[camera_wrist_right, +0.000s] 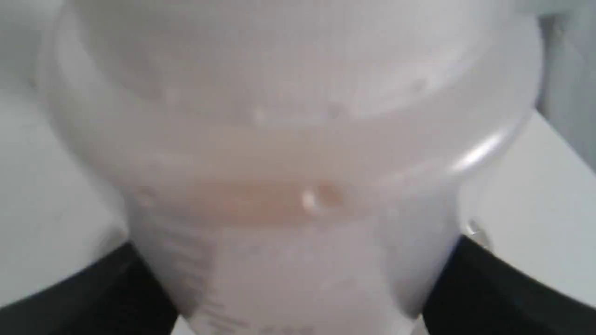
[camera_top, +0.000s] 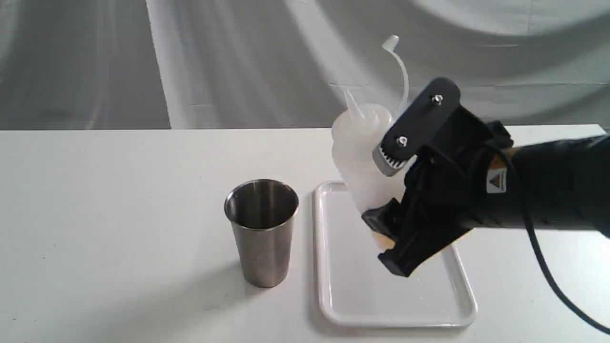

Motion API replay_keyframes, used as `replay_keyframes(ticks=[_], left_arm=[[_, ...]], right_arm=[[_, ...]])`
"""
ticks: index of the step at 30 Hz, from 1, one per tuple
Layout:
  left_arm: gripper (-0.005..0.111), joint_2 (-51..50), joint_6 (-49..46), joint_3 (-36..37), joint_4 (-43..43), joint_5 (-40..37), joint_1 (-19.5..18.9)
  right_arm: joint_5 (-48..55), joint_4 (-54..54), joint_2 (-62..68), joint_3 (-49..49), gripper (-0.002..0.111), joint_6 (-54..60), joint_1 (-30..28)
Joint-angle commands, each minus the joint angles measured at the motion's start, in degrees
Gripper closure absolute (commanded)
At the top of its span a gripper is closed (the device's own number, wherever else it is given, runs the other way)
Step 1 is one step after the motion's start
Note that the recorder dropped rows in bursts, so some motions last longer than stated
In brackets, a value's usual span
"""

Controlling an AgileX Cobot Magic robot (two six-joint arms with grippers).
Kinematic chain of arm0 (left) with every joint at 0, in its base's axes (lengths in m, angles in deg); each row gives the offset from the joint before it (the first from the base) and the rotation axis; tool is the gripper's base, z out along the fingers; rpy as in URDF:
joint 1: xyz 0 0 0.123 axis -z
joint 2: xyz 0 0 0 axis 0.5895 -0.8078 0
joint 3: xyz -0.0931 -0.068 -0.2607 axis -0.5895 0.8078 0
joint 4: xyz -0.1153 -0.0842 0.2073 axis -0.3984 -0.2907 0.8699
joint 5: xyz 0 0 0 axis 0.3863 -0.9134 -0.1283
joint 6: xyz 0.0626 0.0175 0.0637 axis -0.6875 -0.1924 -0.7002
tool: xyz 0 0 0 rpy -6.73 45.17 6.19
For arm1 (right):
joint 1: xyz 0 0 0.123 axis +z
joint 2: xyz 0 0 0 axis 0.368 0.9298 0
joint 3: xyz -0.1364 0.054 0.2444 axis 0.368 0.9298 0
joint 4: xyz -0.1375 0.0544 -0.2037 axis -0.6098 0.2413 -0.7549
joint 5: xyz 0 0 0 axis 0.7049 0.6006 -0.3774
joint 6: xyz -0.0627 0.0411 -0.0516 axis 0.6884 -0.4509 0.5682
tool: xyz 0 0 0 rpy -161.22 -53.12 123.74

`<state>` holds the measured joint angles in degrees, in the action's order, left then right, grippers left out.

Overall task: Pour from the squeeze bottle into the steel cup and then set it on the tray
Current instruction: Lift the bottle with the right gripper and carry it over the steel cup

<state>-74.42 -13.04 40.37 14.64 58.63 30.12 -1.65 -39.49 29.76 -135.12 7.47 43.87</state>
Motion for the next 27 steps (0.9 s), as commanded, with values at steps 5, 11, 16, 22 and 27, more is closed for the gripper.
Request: replay_keyframes(ticks=[5, 11, 16, 22, 27], left_arm=[[0.098, -0.2, 0.1, 0.3, -0.2, -0.1, 0.3], [0.098, -0.2, 0.1, 0.3, -0.2, -0.1, 0.3], [0.098, -0.2, 0.1, 0.3, -0.2, -0.1, 0.3], [0.098, -0.2, 0.1, 0.3, -0.2, -0.1, 0.3], [0.098, -0.2, 0.1, 0.3, -0.2, -0.1, 0.3]], right_arm=[[7.7, -25.7, 7.5, -13.4, 0.108, -10.3, -0.2], [13.5, -36.3, 12.0, -19.2, 0.108, -10.8, 0.8], [14.5, -43.0, 13.6, -20.1, 0.108, -10.8, 3.0], [20.0, -56.5, 16.5, -20.1, 0.108, -10.8, 6.8], [20.3, -58.2, 17.9, -20.1, 0.108, -11.8, 7.8]])
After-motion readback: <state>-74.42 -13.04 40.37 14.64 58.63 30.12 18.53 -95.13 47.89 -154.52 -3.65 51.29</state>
